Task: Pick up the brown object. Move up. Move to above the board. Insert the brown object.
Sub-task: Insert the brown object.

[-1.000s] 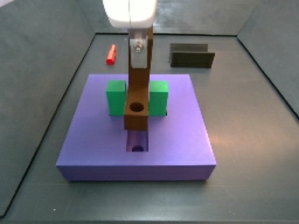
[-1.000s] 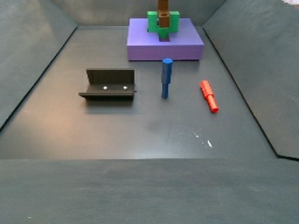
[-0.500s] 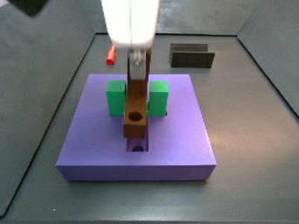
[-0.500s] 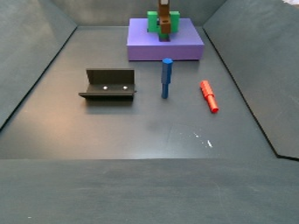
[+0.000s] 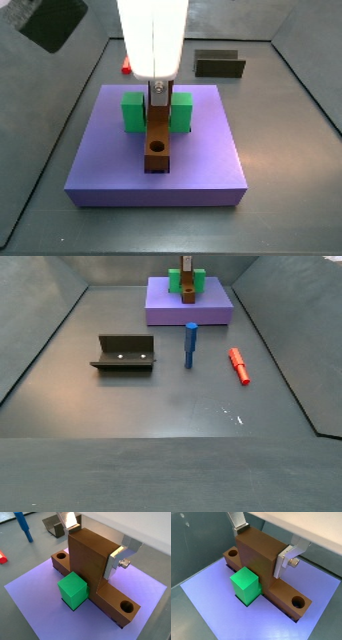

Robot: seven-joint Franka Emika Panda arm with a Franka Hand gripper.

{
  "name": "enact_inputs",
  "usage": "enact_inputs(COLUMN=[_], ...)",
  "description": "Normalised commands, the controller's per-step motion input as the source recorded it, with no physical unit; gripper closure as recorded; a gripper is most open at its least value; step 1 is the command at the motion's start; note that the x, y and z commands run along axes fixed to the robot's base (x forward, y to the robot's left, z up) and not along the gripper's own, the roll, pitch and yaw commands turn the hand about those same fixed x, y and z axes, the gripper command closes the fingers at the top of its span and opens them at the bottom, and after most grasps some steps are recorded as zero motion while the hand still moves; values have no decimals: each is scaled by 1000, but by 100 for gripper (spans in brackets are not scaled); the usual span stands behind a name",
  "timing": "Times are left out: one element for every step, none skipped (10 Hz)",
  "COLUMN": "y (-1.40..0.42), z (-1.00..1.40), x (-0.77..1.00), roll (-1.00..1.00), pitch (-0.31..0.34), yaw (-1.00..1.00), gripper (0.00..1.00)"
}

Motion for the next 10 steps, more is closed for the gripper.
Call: enact_inputs(y=[0, 0, 0, 0, -6, -60, -120, -174, 0, 0], z=[-169, -206, -217, -194, -311, -491, -454, -340, 0, 0], x=[14, 0, 77, 57, 29, 0, -31, -17, 0, 0], roll=[54, 61, 53, 64, 44, 60, 71, 139, 29, 0], pitch=[-4, -4, -23, -20, -74, -144, -140, -101, 1, 0], yaw=[57, 83, 89, 69, 37, 43, 51, 40, 0, 0], gripper=[100, 100, 100, 100, 100, 100, 100, 100, 100, 100])
